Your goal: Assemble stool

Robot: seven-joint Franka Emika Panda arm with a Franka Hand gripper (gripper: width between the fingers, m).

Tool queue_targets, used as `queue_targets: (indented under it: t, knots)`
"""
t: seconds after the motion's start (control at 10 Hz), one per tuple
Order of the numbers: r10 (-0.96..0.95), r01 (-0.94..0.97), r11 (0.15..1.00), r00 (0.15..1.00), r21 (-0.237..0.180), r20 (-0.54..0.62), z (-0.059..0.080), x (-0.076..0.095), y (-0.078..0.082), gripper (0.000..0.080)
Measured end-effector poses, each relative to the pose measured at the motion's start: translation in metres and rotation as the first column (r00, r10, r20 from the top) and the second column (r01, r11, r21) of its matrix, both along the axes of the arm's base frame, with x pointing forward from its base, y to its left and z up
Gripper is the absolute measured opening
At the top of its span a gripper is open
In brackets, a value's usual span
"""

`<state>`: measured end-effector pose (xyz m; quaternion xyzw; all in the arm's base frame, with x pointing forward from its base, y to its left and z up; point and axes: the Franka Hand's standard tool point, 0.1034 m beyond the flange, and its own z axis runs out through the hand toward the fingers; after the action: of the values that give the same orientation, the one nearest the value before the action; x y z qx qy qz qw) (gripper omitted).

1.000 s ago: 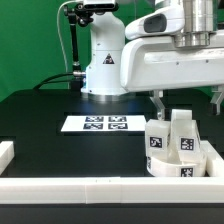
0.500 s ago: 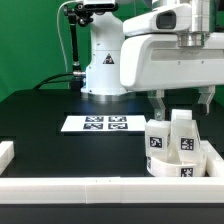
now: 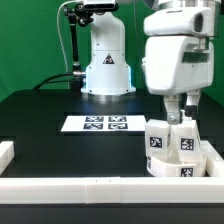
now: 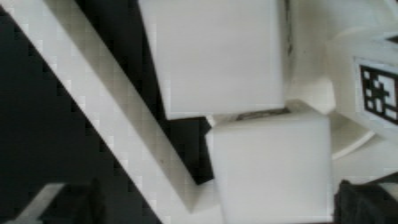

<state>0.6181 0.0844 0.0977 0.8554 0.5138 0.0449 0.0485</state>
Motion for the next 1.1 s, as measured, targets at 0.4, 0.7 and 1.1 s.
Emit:
queue_targets:
  t: [0.4,0.7,1.1]
  knots:
    - [0.041,-0.042,0.999,0.999,-0.025,-0.018,-0.010,-0.004,0.010,0.0649]
    - [0.013,-0.014,1.000,1.000,-0.026,-0.023,-0.018,-0.005,0.007,0.0526]
    - [0.000,0.000,1.000,1.000,-0.026,-0.024,-0.020,-0.005,0.006,0.0347]
